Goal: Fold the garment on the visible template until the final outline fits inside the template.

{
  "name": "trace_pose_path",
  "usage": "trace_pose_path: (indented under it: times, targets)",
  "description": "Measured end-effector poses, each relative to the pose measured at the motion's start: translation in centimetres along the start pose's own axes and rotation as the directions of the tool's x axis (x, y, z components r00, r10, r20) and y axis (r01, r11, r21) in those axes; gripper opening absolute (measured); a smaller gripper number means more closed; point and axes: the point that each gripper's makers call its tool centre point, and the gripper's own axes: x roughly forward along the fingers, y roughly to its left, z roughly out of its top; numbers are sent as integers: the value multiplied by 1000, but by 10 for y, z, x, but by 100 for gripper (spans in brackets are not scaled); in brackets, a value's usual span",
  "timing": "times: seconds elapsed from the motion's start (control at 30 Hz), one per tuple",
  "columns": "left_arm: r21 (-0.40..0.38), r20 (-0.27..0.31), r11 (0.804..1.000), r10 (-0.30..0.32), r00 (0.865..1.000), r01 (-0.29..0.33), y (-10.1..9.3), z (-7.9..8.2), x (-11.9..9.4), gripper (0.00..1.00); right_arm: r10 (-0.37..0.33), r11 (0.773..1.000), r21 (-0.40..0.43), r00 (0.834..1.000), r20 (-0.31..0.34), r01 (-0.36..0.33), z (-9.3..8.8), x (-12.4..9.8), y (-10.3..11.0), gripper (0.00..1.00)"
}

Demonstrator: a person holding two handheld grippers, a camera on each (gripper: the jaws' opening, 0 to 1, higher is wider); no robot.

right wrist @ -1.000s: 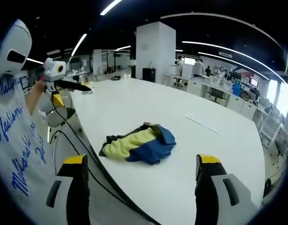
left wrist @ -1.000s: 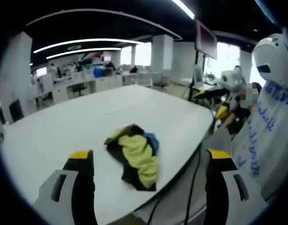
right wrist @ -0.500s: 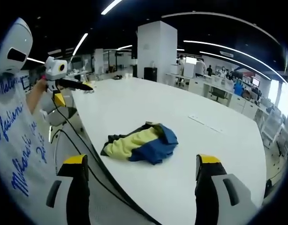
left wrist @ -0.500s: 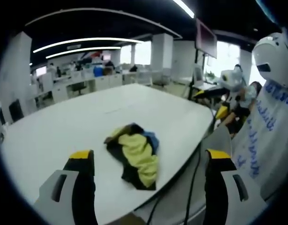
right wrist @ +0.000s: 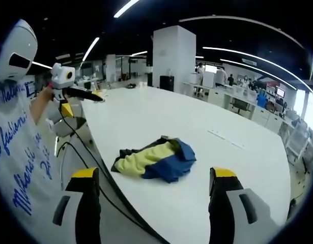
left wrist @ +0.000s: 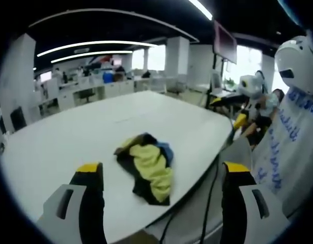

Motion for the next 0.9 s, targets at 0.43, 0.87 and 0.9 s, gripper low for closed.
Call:
trace_pose_path:
  times: [0.43,0.87,0.9]
  targets:
    - [-17,7,1000,13,1000,-13,6,-3,-1,88,49,998,-51,999,-4,-49,9,19,-3,76]
    - [-17,8,1000,-3,1000,3,14,-3,4,69,96,991,-90,995,-35,-98,13,39,-5,62]
    - [-19,7,1000,-4,1000,4,14,-4,5,68,98,991,-92,994,-36,-101,13,41,-6,61]
